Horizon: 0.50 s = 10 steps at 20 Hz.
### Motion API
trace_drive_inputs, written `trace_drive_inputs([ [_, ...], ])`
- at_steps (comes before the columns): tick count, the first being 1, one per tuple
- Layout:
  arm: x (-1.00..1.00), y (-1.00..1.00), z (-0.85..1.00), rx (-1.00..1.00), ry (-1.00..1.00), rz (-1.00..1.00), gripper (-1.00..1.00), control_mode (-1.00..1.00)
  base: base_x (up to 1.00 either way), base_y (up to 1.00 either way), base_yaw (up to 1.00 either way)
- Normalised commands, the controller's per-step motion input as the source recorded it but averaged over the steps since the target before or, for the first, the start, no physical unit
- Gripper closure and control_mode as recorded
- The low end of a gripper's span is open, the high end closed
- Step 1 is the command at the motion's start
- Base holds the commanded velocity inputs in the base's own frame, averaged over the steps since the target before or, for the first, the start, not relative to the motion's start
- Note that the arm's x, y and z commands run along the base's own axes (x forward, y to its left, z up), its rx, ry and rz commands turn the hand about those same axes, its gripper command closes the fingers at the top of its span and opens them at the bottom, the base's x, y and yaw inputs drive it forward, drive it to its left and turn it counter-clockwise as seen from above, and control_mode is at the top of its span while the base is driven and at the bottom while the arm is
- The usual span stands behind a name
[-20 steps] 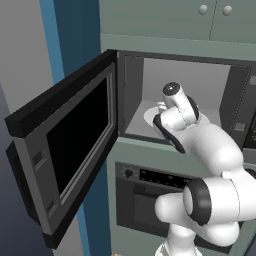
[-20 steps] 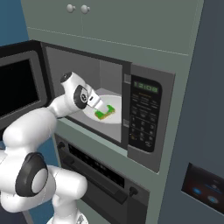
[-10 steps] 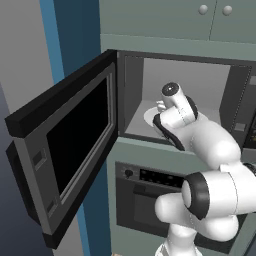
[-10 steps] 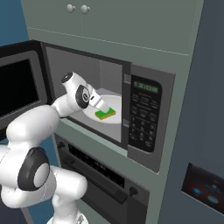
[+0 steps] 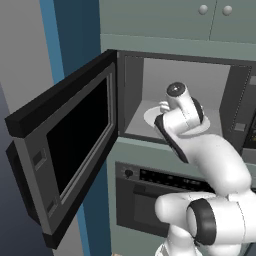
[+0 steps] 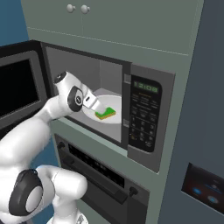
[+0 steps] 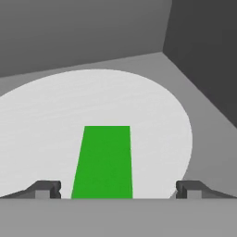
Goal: Place the sponge inside the microwave to prepare for sanitizing.
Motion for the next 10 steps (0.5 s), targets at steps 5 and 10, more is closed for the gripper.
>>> trace_drive_inputs([
  [5, -0.62, 0.13, 0.36, 0.00, -0.01, 0.13, -1.00, -1.00, 0.00, 0.00, 0.00],
  [10, -0.62, 0.07, 0.31, 0.00, -0.01, 0.12, -1.00, -1.00, 0.00, 0.00, 0.00],
])
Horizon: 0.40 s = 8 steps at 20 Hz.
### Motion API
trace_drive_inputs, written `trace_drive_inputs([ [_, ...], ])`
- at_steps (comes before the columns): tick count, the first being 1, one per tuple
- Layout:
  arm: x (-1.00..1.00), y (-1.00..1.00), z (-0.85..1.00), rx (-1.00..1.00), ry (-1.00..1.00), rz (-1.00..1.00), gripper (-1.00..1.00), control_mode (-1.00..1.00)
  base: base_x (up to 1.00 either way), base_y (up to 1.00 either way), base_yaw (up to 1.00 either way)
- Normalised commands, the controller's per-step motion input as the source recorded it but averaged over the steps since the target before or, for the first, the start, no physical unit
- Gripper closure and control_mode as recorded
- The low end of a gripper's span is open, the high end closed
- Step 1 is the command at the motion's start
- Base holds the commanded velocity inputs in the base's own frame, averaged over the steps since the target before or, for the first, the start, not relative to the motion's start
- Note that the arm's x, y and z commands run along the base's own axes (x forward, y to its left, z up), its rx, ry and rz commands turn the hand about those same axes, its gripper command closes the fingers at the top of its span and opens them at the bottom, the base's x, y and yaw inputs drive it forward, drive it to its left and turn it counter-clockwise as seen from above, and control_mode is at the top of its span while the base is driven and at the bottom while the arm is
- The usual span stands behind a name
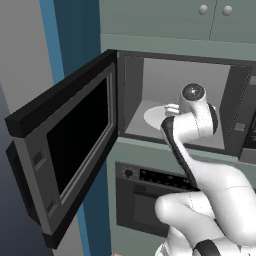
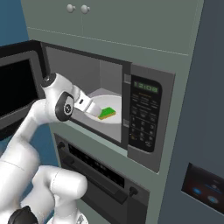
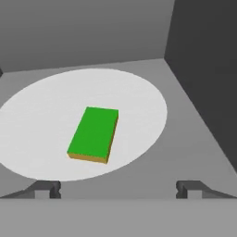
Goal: Place the sponge inside the microwave to prepare for sanitizing.
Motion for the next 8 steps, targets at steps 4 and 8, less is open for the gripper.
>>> trace_drive_inputs([
  [4, -0.48, 0.08, 0.21, 0.00, 0.00, 0.05, -1.00, -1.00, 0.00, 0.00, 0.00],
  [8, -0.39, 0.18, 0.19, 0.00, 0.00, 0.01, -1.00, -1.00, 0.00, 0.00, 0.00],
])
